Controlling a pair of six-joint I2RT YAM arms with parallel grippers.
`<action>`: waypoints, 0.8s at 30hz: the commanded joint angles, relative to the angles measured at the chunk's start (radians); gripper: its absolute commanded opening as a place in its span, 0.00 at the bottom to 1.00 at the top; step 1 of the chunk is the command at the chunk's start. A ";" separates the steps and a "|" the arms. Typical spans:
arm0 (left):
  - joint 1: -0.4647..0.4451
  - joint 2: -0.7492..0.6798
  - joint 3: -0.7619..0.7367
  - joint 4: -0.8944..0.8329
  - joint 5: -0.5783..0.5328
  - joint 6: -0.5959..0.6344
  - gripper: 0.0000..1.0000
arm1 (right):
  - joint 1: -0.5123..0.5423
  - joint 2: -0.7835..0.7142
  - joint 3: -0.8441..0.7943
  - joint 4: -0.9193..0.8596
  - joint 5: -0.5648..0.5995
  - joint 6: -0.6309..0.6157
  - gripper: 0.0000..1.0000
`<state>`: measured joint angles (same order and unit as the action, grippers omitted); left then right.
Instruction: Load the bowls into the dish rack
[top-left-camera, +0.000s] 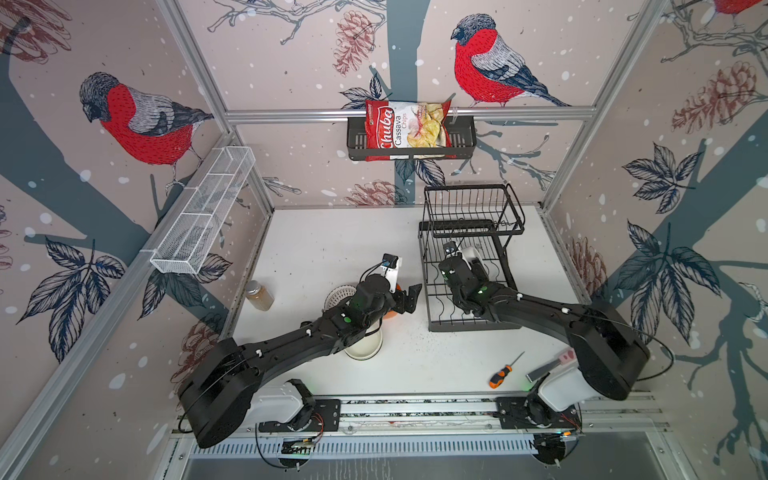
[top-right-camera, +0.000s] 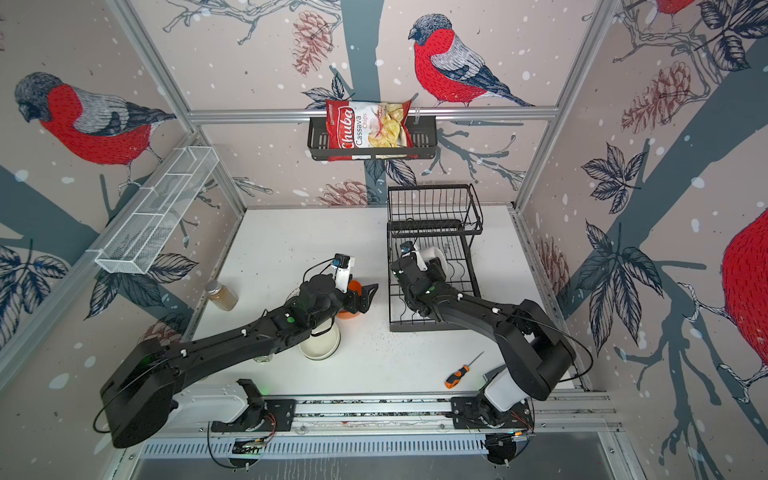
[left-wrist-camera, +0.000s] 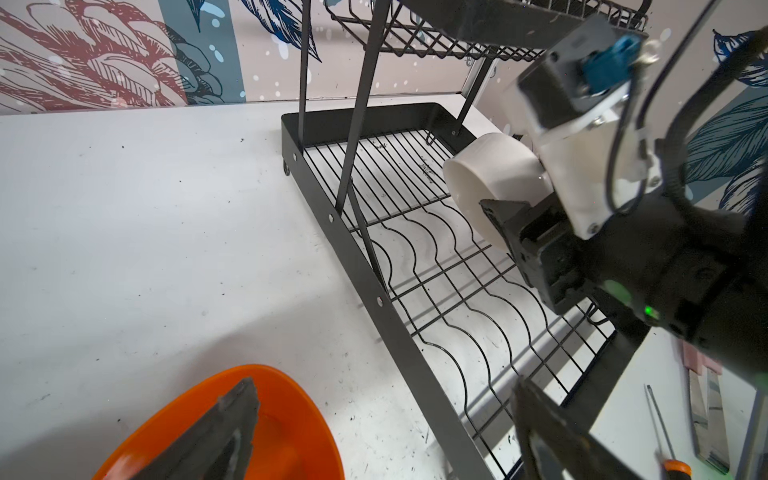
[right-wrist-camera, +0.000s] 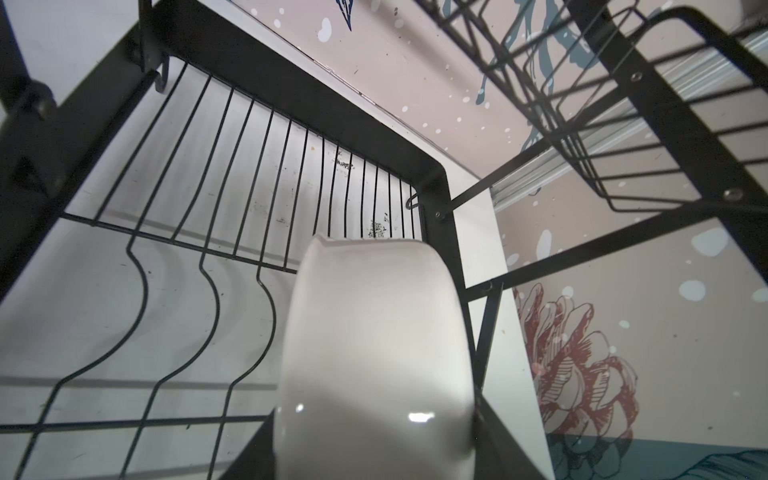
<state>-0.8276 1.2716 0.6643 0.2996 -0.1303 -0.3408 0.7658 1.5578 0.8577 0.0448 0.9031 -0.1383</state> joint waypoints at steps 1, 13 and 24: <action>0.003 0.001 0.005 -0.009 0.004 0.010 0.94 | -0.007 0.030 0.003 0.150 0.081 -0.114 0.36; 0.002 0.034 0.025 -0.039 0.022 0.007 0.94 | -0.076 0.167 0.017 0.354 0.112 -0.336 0.37; 0.002 0.043 0.025 -0.044 0.014 0.013 0.94 | -0.145 0.279 0.023 0.594 0.092 -0.513 0.39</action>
<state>-0.8268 1.3109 0.6830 0.2539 -0.1089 -0.3393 0.6270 1.8217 0.8722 0.4900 0.9710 -0.5808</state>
